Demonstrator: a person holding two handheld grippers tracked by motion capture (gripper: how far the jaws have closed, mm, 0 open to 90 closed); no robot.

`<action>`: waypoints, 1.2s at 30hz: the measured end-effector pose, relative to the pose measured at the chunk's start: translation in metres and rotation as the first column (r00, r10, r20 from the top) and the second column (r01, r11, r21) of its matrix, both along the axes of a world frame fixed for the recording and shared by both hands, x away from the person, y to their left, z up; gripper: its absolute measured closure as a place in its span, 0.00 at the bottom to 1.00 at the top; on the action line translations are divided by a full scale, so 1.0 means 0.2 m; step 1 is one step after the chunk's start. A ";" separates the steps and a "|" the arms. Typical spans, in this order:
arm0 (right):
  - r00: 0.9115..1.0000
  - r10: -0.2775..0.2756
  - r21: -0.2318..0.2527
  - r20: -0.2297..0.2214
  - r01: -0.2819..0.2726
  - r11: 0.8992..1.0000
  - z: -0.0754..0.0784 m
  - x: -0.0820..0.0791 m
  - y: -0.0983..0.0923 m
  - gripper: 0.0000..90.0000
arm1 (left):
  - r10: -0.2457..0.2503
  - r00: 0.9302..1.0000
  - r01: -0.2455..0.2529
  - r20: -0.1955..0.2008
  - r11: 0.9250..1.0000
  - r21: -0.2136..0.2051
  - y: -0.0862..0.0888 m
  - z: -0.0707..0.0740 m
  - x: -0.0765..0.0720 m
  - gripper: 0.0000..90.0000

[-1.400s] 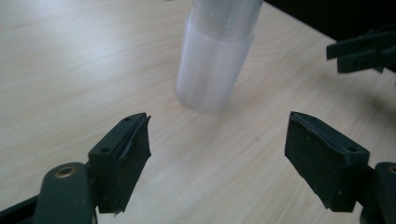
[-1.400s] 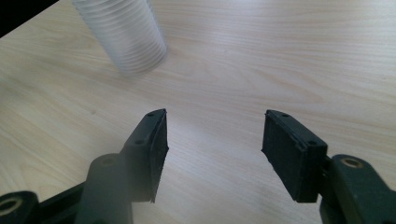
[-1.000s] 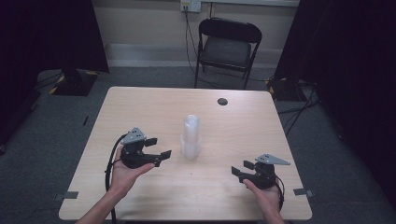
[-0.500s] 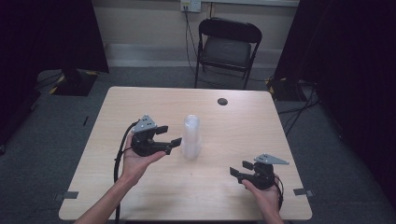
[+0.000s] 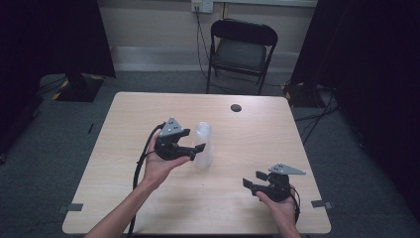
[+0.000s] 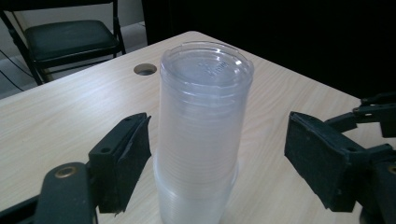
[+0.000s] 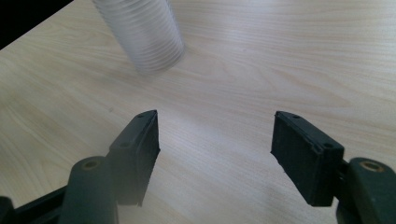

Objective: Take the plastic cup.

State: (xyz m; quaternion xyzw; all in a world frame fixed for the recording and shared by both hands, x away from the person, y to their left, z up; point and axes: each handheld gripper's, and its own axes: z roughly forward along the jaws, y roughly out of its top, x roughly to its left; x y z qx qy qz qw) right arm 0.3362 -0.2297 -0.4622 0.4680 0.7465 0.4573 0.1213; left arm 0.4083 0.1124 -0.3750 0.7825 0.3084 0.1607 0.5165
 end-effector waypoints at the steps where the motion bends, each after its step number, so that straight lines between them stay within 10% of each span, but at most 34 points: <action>1: 1.000 0.001 0.000 0.003 -0.001 1.000 0.00 0.00 0.00 0.36 | -0.004 1.000 0.004 0.000 1.000 -0.001 0.00 0.00 0.01 0.25; 11: 1.000 -0.001 -0.010 0.009 0.001 1.000 0.00 0.01 0.00 0.36 | 0.027 0.999 -0.026 0.033 1.000 -0.006 -0.08 0.01 0.06 0.22; 36: 1.000 -0.007 -0.025 0.005 0.007 1.000 -0.01 0.01 0.00 0.36 | 0.025 0.999 -0.024 -0.030 0.998 0.057 -0.15 -0.15 0.18 0.18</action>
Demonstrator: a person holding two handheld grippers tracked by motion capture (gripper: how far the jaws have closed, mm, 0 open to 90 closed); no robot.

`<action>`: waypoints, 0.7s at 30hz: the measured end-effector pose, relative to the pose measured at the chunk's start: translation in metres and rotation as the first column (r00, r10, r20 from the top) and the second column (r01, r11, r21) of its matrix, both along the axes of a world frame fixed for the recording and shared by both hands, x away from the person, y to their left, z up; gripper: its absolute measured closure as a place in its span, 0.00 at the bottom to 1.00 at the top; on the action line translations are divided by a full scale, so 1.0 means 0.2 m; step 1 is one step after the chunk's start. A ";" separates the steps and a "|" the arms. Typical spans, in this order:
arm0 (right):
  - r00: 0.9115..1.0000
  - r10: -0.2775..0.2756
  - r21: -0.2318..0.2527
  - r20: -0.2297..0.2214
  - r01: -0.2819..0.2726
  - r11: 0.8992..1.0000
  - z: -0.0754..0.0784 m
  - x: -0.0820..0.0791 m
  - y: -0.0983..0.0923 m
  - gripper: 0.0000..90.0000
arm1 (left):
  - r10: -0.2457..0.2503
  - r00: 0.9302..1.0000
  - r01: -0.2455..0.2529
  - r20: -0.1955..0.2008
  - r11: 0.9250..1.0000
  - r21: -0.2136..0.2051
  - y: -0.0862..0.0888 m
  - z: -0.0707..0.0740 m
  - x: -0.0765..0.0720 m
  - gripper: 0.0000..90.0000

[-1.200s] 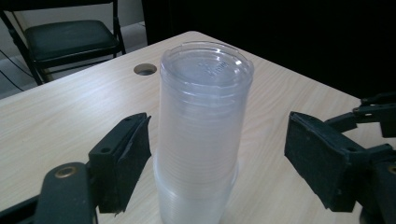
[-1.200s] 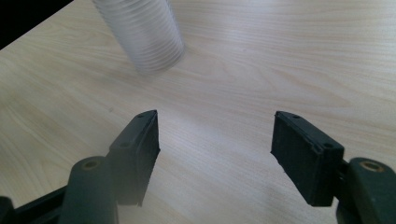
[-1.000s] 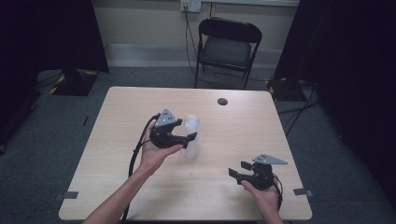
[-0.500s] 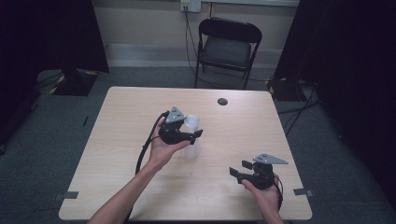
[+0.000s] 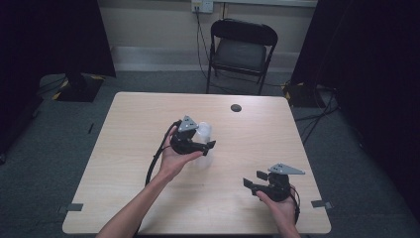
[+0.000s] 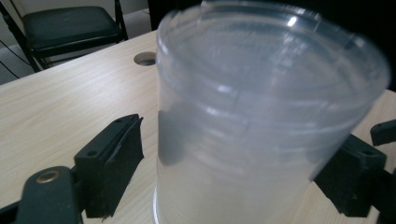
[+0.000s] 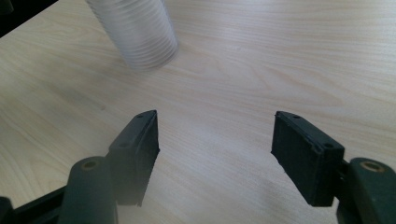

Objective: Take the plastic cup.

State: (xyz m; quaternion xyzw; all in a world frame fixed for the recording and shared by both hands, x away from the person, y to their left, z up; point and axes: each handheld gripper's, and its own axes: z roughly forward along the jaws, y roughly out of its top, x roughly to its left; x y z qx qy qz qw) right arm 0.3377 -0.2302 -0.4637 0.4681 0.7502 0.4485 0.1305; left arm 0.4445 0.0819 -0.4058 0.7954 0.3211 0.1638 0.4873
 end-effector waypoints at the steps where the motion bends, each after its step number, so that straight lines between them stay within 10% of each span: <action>1: 1.000 0.000 0.002 -0.003 0.000 1.000 0.00 0.00 0.00 0.36 | -0.001 1.000 0.001 -0.001 1.000 -0.003 0.00 -0.01 0.00 0.18; 21: 1.000 0.007 0.005 -0.016 -0.007 1.000 0.00 0.01 0.00 0.36 | 0.020 0.999 -0.019 -0.034 0.999 0.028 -0.02 -0.05 0.02 0.23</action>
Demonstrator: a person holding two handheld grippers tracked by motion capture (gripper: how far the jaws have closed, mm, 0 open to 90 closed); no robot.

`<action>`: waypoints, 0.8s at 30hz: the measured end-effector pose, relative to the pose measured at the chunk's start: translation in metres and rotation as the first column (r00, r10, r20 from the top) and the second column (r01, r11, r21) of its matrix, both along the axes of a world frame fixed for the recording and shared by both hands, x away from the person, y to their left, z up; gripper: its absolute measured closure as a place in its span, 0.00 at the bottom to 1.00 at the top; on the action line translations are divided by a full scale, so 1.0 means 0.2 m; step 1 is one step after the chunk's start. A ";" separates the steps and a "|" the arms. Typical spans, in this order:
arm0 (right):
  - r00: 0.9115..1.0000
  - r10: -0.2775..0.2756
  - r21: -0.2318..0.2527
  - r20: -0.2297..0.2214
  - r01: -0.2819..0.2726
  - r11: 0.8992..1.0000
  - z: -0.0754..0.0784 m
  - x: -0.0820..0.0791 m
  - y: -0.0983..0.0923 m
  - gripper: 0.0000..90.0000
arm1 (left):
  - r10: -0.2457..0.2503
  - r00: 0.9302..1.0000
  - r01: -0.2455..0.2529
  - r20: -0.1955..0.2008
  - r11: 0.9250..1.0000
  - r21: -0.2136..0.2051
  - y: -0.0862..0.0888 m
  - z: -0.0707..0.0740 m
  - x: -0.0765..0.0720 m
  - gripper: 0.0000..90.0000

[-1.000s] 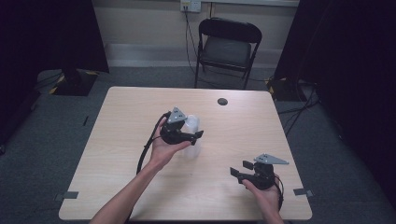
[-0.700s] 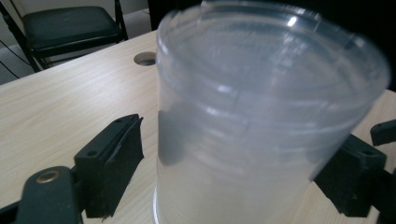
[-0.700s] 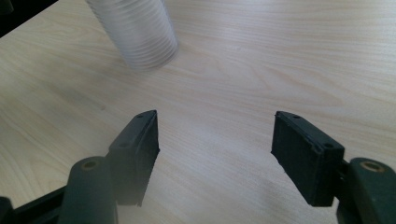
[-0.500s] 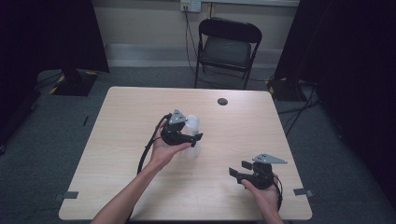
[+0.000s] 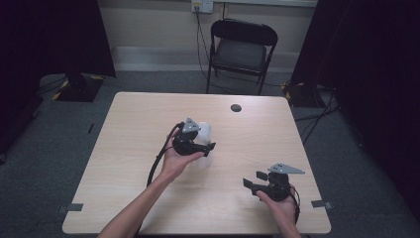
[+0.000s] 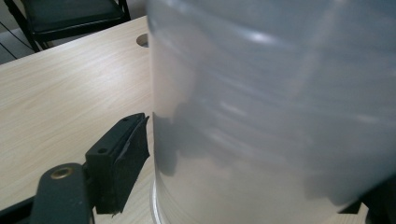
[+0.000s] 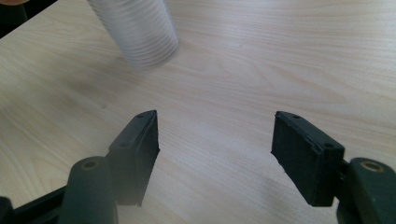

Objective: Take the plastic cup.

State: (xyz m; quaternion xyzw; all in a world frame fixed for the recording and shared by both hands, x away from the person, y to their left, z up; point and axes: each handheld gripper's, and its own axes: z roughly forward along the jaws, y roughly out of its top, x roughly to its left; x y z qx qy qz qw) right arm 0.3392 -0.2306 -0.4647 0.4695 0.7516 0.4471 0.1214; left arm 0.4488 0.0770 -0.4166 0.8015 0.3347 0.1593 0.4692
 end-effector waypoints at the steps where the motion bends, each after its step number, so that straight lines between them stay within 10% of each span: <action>1: 1.000 -0.002 -0.001 -0.002 0.002 1.000 0.00 0.00 0.00 0.35 | -0.004 1.000 0.004 -0.001 1.000 -0.013 0.00 0.00 0.00 0.23; 24: 1.000 -0.006 0.004 0.003 0.006 1.000 0.00 0.00 0.00 0.36 | 0.016 0.999 -0.015 0.033 0.999 -0.047 -0.01 0.08 -0.04 0.35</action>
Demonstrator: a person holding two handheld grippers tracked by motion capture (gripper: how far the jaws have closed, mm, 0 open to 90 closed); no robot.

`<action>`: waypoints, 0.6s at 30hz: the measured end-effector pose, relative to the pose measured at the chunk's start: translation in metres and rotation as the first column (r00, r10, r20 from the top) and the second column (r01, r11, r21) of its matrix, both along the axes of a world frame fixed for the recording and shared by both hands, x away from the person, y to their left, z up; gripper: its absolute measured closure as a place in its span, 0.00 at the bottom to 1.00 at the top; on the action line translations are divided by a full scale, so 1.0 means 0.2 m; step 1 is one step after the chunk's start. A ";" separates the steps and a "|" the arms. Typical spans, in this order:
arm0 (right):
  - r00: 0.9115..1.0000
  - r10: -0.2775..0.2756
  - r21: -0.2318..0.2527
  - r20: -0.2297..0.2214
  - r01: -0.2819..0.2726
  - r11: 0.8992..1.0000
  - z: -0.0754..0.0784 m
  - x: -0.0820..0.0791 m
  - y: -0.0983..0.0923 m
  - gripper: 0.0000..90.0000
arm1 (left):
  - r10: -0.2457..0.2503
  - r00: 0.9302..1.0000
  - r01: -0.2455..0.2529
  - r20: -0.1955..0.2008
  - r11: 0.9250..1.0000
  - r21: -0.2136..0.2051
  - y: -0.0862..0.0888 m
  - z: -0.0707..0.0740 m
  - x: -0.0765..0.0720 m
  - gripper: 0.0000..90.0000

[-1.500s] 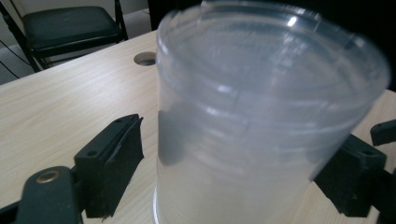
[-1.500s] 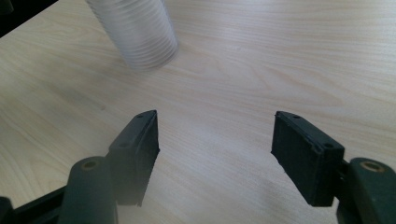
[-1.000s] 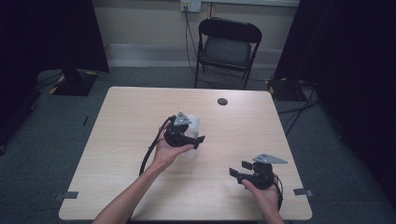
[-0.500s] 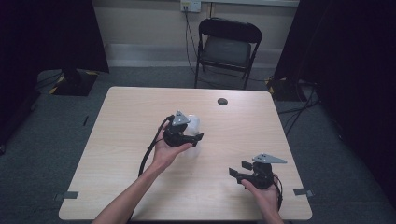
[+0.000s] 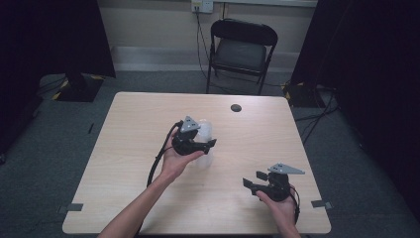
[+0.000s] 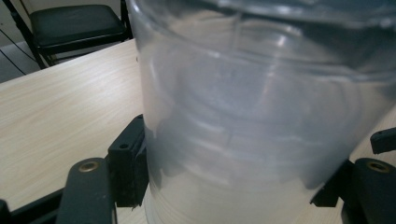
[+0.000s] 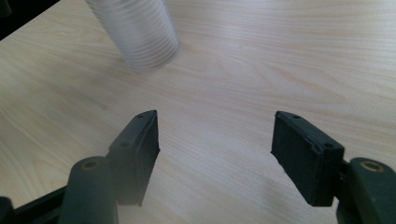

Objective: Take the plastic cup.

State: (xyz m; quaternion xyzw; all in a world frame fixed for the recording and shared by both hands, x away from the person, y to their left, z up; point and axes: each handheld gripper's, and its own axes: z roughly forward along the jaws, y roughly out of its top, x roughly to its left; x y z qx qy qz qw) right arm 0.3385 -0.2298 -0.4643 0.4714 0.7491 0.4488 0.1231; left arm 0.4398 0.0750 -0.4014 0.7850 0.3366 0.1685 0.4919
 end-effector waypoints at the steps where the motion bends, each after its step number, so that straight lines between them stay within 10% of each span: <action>1: 1.000 0.000 0.000 0.000 0.000 1.000 0.00 0.00 0.00 0.36 | 0.000 1.000 0.000 0.000 1.000 0.000 0.00 0.00 0.00 0.35; 18: 1.000 -0.002 0.005 0.008 0.002 1.000 0.00 0.00 0.00 0.36 | 0.025 0.999 -0.025 0.020 0.999 -0.039 0.01 0.08 -0.03 0.36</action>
